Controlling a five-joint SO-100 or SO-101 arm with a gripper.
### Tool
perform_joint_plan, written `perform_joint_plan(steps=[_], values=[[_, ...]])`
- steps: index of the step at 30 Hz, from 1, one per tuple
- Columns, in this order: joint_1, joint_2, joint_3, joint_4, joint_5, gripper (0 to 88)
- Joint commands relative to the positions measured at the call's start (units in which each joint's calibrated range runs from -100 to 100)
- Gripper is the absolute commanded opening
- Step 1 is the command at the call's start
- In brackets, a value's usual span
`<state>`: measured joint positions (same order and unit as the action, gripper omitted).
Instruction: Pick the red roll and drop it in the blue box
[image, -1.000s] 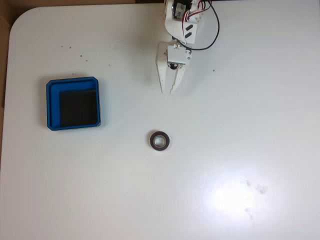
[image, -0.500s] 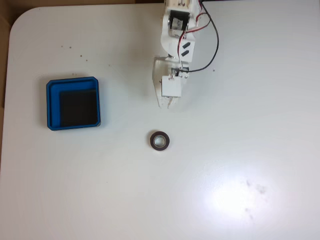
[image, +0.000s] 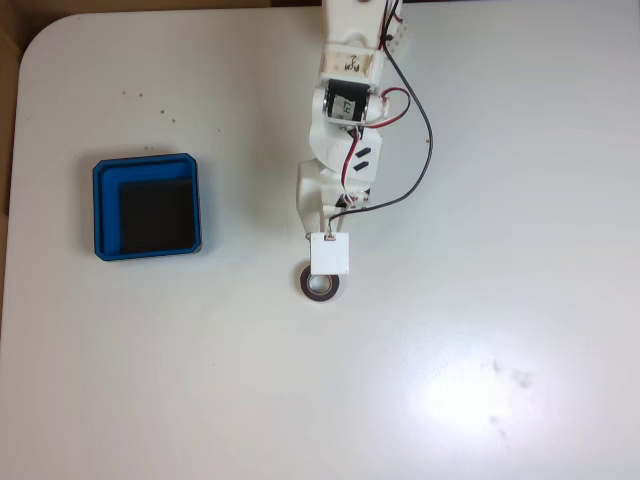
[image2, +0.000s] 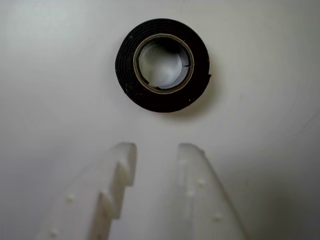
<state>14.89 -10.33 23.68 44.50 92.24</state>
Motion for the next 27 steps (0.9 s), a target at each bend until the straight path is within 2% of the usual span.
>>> perform_joint_plan(steps=[1, 11, 27], values=[[0.5, 5.6, -13.7, 6.2, 0.2, 2.0], [1.9, 25.0, -32.4, 9.4, -0.4, 1.9], [1.1, 26.7, -32.6, 9.4, -0.6, 2.3]])
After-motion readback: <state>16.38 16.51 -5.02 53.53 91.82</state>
